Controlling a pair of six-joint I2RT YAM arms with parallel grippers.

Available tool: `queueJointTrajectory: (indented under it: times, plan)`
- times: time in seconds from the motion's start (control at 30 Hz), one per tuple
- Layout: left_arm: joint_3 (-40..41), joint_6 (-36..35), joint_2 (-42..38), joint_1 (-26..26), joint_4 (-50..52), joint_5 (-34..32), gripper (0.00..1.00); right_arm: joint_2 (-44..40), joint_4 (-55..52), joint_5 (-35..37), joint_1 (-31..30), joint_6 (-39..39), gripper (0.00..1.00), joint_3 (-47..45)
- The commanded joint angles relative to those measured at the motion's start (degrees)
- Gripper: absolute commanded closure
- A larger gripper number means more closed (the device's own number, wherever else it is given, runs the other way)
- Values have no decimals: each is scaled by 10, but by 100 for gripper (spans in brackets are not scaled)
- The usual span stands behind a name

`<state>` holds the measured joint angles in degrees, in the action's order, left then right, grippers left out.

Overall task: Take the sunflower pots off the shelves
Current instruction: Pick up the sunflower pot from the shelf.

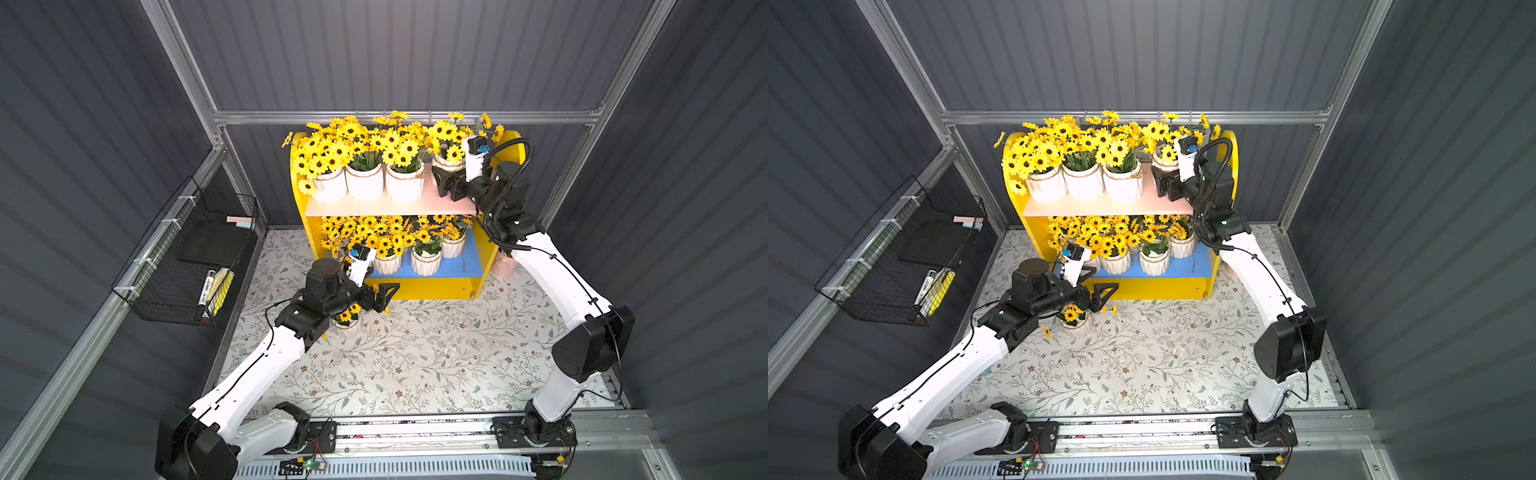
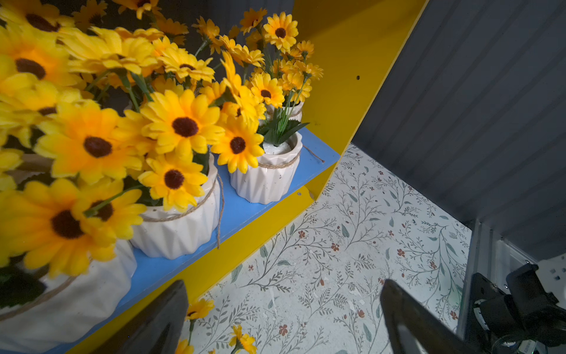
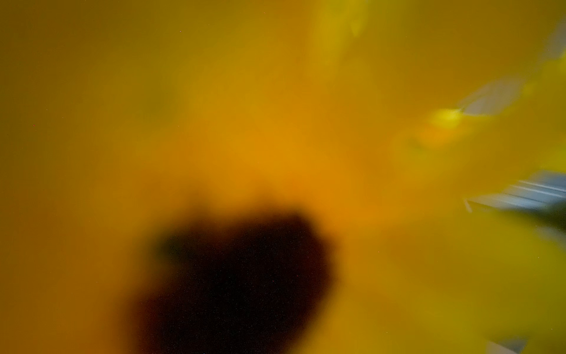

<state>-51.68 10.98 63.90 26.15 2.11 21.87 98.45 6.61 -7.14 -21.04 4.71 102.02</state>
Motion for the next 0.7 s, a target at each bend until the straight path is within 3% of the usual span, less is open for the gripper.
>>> queueJointTrajectory:
  times: [0.0,0.1,0.2,0.47,0.67]
  plan:
    - [3,-9,-9,2,-10,11,1,-47,51,4,2,0,24,-33]
    - [3,-8,-7,2,-11,12,1,-61,42,2,2,-1,22,-51]
    - [3,-7,-7,2,-11,13,0,-62,24,0,1,3,2,-48]
    - [3,-6,-6,2,-12,14,1,-44,11,26,3,-10,1,-15]
    - [4,-6,-8,2,-12,15,0,-13,-23,-3,3,-18,1,27]
